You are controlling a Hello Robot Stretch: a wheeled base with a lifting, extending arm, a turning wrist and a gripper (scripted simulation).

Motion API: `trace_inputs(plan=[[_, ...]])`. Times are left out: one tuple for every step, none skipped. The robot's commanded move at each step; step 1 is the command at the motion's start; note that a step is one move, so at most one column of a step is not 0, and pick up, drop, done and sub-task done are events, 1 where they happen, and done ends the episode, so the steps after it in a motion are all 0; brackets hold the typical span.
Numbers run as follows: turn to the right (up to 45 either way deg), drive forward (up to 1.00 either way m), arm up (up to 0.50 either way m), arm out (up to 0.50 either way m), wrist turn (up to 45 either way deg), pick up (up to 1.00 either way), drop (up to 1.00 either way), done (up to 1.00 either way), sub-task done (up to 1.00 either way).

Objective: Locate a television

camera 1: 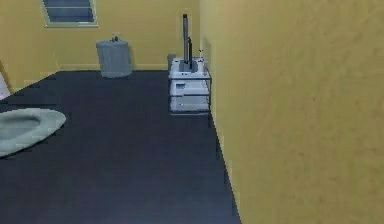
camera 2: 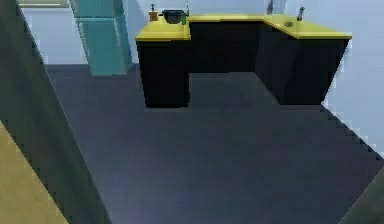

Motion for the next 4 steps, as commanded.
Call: trace_inputs(plan=[[0.0,1.00,0.00,0.00,0.0,0.00,0.00,0.00,0.00],[0.0,1.00,0.00,0.00,0.0,0.00,0.00,0.00,0.00],[0.0,0.15,0.00,0.00,0.0,0.00,0.00,0.00,0.00],[0.0,0.00,0.00,0.00,0.0,0.00,0.00,1.00,0.00]])
